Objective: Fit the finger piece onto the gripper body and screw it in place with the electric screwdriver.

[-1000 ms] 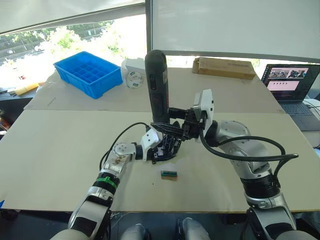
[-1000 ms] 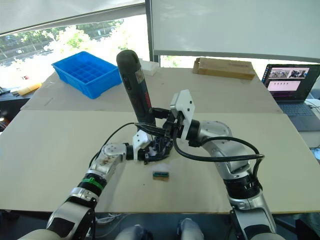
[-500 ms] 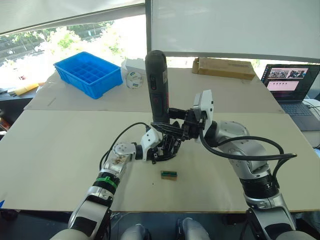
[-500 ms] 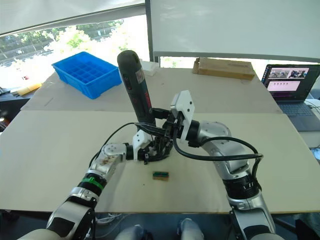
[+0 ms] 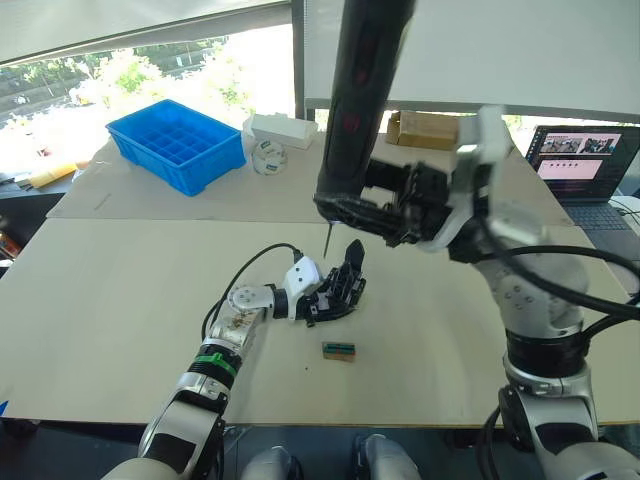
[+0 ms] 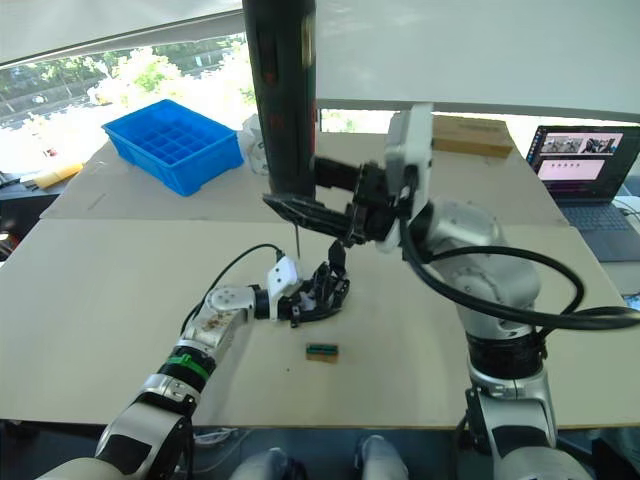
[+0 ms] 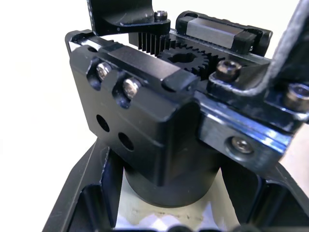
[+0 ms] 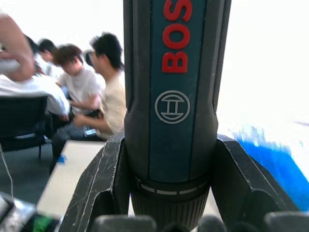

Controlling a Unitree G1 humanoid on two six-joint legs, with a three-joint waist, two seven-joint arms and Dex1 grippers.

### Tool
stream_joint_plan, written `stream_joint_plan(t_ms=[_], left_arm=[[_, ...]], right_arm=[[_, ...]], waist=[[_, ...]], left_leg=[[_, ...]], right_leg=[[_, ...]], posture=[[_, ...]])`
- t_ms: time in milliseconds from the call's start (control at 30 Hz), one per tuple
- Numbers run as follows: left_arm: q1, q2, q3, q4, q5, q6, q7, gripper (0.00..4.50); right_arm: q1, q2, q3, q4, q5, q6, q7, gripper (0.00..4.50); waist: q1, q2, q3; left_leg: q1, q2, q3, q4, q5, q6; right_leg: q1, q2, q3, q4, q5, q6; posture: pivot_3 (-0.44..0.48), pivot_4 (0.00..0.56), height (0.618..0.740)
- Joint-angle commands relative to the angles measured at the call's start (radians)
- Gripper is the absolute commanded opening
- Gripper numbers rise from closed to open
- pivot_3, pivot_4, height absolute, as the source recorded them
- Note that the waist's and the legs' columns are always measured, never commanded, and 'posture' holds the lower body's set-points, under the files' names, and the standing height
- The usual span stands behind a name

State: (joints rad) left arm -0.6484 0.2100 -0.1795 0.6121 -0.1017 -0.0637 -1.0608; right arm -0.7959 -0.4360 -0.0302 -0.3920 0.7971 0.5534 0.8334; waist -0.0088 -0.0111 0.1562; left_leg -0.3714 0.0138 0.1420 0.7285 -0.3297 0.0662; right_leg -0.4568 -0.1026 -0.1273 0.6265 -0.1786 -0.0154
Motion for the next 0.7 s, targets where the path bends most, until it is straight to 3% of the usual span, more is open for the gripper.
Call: stream_joint_plan(t_ms=[33,100,167,267,467,567,700], left_arm=[[0.002,-0.004,0.003,-0.027,-0.003,-0.011,0.017,2.34],[0.007,0.007,0.005,-0.04,0.003,0.004,0.034,2.34],[0.022,0.033,0.016,-0.074,-0.006,0.03,0.031,3.39],[0.081,0.108,0.032,-0.175,-0.028,0.069,0.0,4.46],[0.337,0.402,0.146,-0.592,-0.16,0.236,-0.115,4.46],[0.412,0.483,0.199,-0.73,-0.222,0.317,-0.11,4.46],[0.487,0.56,0.269,-0.817,-0.249,0.36,-0.093,4.46]], right_arm=[[-0.008,-0.023,-0.053,-0.038,0.132,0.103,-0.047,1.92],[0.008,-0.054,-0.09,-0.04,0.225,0.197,-0.105,1.92],[0.033,-0.113,-0.136,-0.041,0.321,0.29,-0.16,1.92],[0.072,-0.22,-0.188,-0.03,0.44,0.425,-0.253,1.92],[0.196,-0.527,-0.278,0.265,0.764,0.763,-0.548,1.92],[0.293,-0.643,-0.201,0.323,0.598,0.855,-0.582,1.92],[0.331,-0.682,-0.119,0.407,0.406,0.847,-0.529,1.92]], waist=[[-0.001,0.0,0.0],[0.0,0.0,0.0],[0.0,0.0,0.0],[-0.003,0.0,0.0],[-0.005,0.0,0.001],[0.011,0.0,0.001],[0.014,0.002,0.001]], left_leg=[[0.0,0.0,0.0,0.0,0.0,0.0],[0.0,-0.001,0.0,0.0,0.0,0.0],[0.0,-0.001,0.0,0.0,0.0,0.0],[0.0,0.0,-0.001,0.0,-0.001,0.001],[0.001,0.001,-0.001,-0.002,-0.001,0.001],[0.0,0.001,-0.002,-0.002,-0.001,0.001],[-0.001,0.001,0.0,-0.002,-0.002,0.002]], right_leg=[[0.0,0.0,0.0,0.0,0.0,0.0],[0.0,-0.002,0.001,-0.001,0.0,0.0],[0.0,-0.003,0.0,-0.001,0.0,0.0],[-0.001,-0.005,0.0,-0.001,0.0,0.0],[-0.001,-0.011,0.003,-0.002,0.0,-0.002],[-0.001,-0.014,0.003,-0.004,-0.001,-0.002],[-0.001,-0.013,0.004,-0.005,-0.001,0.0]], posture=[[0.0,0.15,0.738],[0.0,0.15,0.738],[0.0,0.15,0.738],[0.0,0.15,0.738],[0.0,0.15,0.738],[0.0,0.15,0.738],[0.0,0.15,0.738]])
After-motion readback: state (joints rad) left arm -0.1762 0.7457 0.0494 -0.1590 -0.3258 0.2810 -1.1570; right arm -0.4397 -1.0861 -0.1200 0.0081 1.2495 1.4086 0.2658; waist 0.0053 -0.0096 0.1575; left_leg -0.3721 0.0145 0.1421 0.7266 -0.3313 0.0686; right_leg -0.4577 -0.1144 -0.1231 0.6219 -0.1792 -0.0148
